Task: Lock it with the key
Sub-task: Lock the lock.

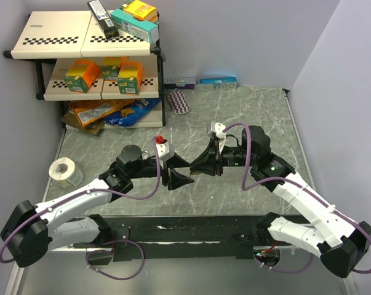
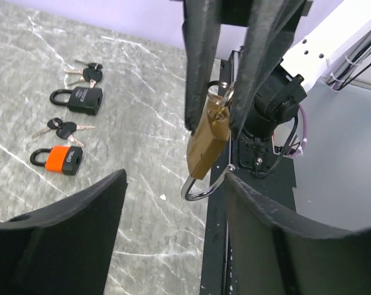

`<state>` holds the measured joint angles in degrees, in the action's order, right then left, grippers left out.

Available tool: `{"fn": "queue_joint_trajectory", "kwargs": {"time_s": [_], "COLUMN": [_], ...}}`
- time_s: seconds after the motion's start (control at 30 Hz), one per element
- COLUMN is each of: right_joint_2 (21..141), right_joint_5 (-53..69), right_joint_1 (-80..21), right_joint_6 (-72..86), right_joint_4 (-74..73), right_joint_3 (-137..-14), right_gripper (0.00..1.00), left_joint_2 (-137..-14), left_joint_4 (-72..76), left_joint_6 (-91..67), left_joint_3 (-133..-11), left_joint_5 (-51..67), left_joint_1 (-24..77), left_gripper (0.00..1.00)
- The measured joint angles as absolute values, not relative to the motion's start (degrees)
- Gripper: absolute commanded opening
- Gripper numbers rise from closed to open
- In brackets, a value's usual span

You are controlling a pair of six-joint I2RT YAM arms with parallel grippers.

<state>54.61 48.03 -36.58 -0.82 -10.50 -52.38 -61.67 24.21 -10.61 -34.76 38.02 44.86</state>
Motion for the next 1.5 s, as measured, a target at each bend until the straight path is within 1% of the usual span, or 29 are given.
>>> {"fn": "queue_joint_trajectory", "kwargs": {"time_s": [0.17,0.27,0.37,0.4,0.43,0.47,0.53,0.57,0.6,0.63,0.7,0.73,0.77,0.8,1.03,1.1,1.33,1.43,1.5], "right_joint_2": [54.63,54.63,54.61,54.61,54.61,54.63,54.63,54.63,54.61,54.63,54.63,54.61,54.57,54.57,54.17,54.15,55.53,56.21,56.60], "right_joint_5": [49.10,49.30,49.36,49.36,49.39,49.28,48.77,48.75,48.75,48.73,48.73,48.77,48.77,48.69,47.68,48.21,50.92,50.87,50.57], "right_joint_1": [-36.60,-36.60,-36.60,-36.60,-36.60,-36.60,-36.16,-36.01,-36.03,-36.01,-35.99,-35.88,-35.73,-35.59,-34.46,-34.46,-35.16,-36.95,-38.54], "right_joint_6": [0.54,0.89,1.10,1.13,1.10,0.97,0.60,0.30,-0.19,-0.16,-1.85,-2.87,-3.88,-4.60,-14.83,-19.79,-33.28,-37.21,-39.51], "right_joint_4": [-9.76,-9.58,-9.50,-9.45,-9.45,-9.37,-8.80,-8.95,-9.21,-9.61,-11.38,-12.40,-13.45,-14.35,-22.13,-25.21,-34.74,-36.56,-37.71], "right_joint_3": [-52.38,-52.38,-52.38,-52.38,-52.38,-52.38,-52.45,-52.49,-52.51,-52.56,-53.01,-53.49,-54.08,-54.54,-58.08,-58.33,-60.51,-60.97,-60.97], "right_gripper": [0.00,0.00,0.00,0.00,0.00,0.04,0.25,0.52,0.61,0.66,0.67,0.71,0.80,0.83,0.85,0.86,0.84,0.78,0.70], "left_joint_2": [-61.30,-61.34,-61.34,-61.34,-61.34,-61.34,-61.30,-61.25,-61.23,-61.10,-60.75,-60.45,-60.01,-59.55,-57.45,-57.47,-58.89,-59.90,-60.60], "left_joint_4": [24.64,25.12,25.50,25.50,25.45,25.32,24.88,24.53,24.08,23.38,21.30,20.34,19.51,18.68,13.32,11.38,6.48,5.58,4.82], "left_joint_6": [-9.91,-9.82,-10.09,-10.04,-9.96,-10.17,-9.76,-9.76,-9.69,-9.67,-9.32,-8.95,-8.56,-8.14,-5.54,-4.93,-3.38,-3.44,-3.46], "left_joint_3": [-34.76,-34.76,-35.00,-35.20,-35.44,-35.62,-35.73,-35.75,-35.83,-36.03,-36.69,-36.93,-37.04,-37.06,-37.71,-38.17,-41.58,-42.48,-42.81], "left_joint_5": [36.82,35.92,35.48,35.20,35.05,35.16,35.46,35.46,35.48,35.48,35.05,34.96,34.79,34.74,35.99,37.30,42.87,44.51,45.65], "left_joint_1": [45.67,46.02,46.57,46.78,46.94,47.05,47.57,47.59,47.53,47.48,47.48,47.48,47.48,47.44,47.35,47.33,47.33,47.33,47.33], "left_gripper": [0.60,0.49,0.27,0.09,0.02,0.01,0.01,0.01,0.01,0.01,0.01,0.01,0.01,0.01,0.01,0.01,0.01,0.01,0.01]}}
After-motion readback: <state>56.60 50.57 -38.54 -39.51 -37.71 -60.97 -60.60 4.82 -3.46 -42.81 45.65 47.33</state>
